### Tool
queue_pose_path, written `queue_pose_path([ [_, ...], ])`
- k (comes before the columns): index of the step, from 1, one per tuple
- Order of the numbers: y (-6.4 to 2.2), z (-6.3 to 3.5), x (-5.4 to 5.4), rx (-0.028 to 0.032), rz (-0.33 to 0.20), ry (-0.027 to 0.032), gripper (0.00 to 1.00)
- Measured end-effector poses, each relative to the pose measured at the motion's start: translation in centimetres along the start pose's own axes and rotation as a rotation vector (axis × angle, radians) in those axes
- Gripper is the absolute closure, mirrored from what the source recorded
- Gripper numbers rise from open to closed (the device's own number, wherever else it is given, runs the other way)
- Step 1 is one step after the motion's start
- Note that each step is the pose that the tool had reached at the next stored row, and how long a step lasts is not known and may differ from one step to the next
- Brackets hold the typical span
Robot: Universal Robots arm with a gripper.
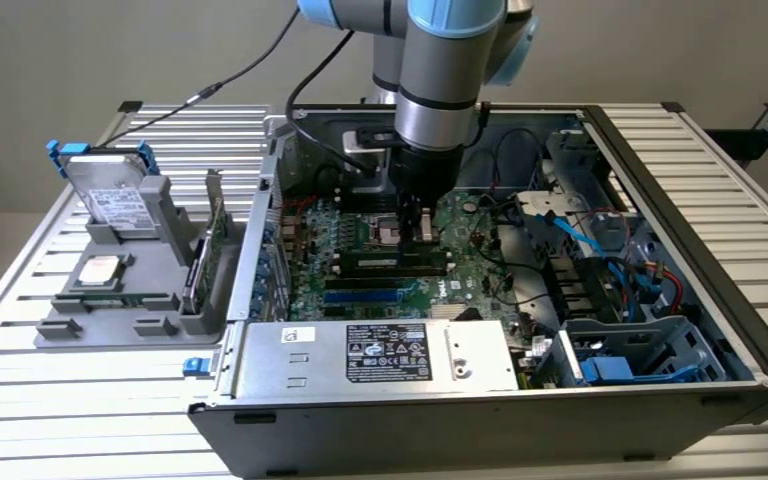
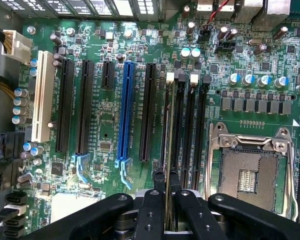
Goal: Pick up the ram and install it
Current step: 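Insert the ram into the slot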
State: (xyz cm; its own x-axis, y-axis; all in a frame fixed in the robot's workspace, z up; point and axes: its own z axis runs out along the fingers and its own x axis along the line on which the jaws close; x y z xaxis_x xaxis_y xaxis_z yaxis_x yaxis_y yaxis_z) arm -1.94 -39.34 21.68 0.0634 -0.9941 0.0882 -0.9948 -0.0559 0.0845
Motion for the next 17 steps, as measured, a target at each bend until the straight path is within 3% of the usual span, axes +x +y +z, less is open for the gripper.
queue_pose_path([
  [6, -0.01, 0.01, -0.1, -0.0028, 0.0, 0.0007, 0.84],
  [10, -0.01, 0.0, -0.1, -0.0028, 0.0, 0.001, 0.61],
  [11, 0.0, -0.05, -0.1, -0.003, 0.0, 0.0013, 0.61],
  [12, 0.01, -0.17, -0.1, -0.003, 0.0, 0.0012, 0.61],
  [13, 0.03, -0.36, 0.0, -0.0029, 0.0, 0.001, 0.54],
  [17, 0.25, -1.55, 0.0, -0.0029, 0.0, 0.0011, 0.54],
])
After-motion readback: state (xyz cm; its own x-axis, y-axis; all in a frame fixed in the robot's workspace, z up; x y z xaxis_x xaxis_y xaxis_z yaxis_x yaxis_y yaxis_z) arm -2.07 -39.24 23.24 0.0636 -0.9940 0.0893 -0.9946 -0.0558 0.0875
